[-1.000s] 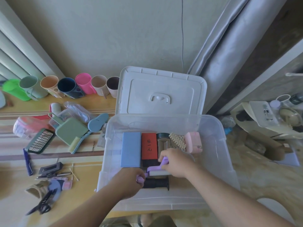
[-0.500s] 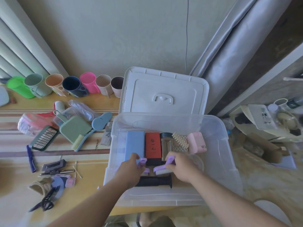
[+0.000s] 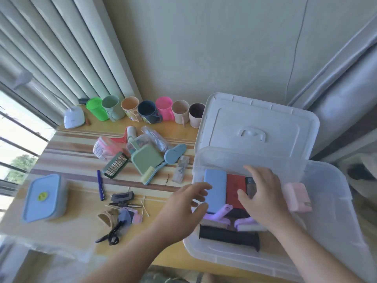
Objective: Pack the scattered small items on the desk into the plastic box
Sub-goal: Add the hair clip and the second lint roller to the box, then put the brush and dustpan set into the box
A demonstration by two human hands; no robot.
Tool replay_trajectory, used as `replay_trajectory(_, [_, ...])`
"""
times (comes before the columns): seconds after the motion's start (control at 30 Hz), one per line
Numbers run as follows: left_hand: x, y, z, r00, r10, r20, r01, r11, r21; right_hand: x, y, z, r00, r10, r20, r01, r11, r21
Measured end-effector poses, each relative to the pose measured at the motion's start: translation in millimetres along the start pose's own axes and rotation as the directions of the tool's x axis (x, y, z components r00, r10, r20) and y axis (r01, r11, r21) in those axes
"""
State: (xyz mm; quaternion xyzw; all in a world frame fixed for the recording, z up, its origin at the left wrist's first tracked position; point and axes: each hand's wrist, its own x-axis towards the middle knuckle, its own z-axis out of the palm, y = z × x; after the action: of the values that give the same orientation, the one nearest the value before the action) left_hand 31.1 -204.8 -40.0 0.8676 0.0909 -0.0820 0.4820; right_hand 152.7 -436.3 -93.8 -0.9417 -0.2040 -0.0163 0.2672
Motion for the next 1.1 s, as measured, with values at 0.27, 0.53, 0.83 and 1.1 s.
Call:
replay_trajectory(0.27, [4, -161, -136, 0.911, -0.284, -0.298, 0.351, 0.914, 0.203, 60, -168, 93, 0.946, -0.291, 0.144, 0.261, 0.945, 0.195])
replay_trajectory(0.53, [43, -268, -223, 0.841, -0.487, -0.235, 0.540, 0.784, 0.307, 143, -236, 222, 0.770, 0.016, 0.637, 0.058, 0.994, -0.095])
replay_trajectory(0.83, [77, -307, -223, 0.877, -0.451, -0.164, 0.480, 0.817, 0.321, 203, -277, 300, 0.890, 0.078, 0.450, -0.070, 0.997, -0.035])
replay_trajectory(1.1, [62, -317, -219, 0.908, -0.416, -0.057, 0.414, 0.863, 0.291, 179, -259, 263, 0.902, 0.208, 0.379, -0.300, 0.932, 0.202])
